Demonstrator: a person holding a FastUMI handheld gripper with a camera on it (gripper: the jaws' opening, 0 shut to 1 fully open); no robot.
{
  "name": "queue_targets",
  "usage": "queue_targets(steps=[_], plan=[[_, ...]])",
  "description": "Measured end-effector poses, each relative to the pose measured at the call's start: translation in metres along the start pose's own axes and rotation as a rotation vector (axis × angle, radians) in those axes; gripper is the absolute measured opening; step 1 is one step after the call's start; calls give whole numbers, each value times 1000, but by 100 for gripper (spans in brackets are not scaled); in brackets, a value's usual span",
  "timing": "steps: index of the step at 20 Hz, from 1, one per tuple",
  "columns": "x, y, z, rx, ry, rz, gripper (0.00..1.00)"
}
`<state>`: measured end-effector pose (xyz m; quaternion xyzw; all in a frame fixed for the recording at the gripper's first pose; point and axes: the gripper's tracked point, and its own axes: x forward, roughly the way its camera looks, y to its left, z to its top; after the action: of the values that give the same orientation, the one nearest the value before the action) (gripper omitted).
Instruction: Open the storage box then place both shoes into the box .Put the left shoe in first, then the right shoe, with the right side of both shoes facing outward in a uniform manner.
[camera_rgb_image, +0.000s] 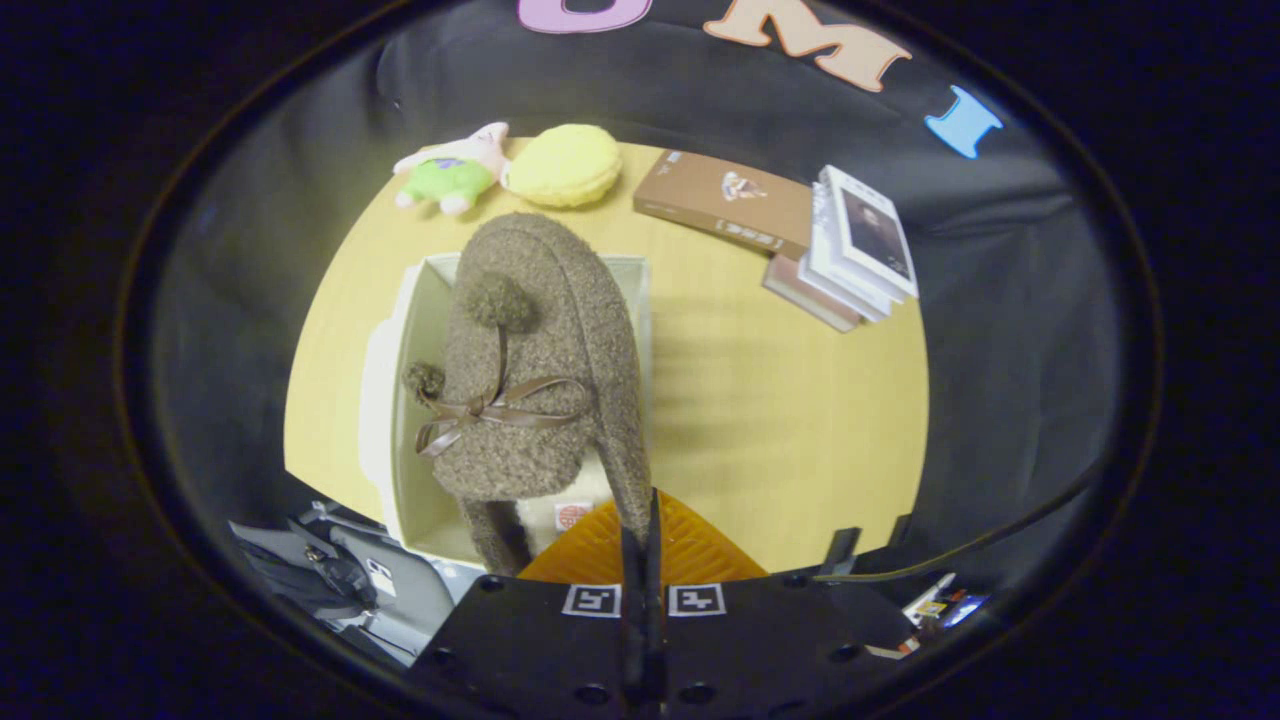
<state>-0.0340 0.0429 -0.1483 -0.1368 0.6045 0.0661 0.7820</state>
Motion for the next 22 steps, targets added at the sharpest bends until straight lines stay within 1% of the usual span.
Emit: queue_targets(steps=[2,5,7,9,12,13,17,22], plan=[[20,7,1,21,11,7,4],[58,1,-1,5,55,-46,4],[76,2,-8,-11,91,-65,4],[89,8,-11,-12,116,-54,4],[93,9,-13,-15,127,-43,9],[91,13,-13,4,129,-24,16],[64,23,-20,81,142,60,53],[35,15,-35,119,150,98,99]])
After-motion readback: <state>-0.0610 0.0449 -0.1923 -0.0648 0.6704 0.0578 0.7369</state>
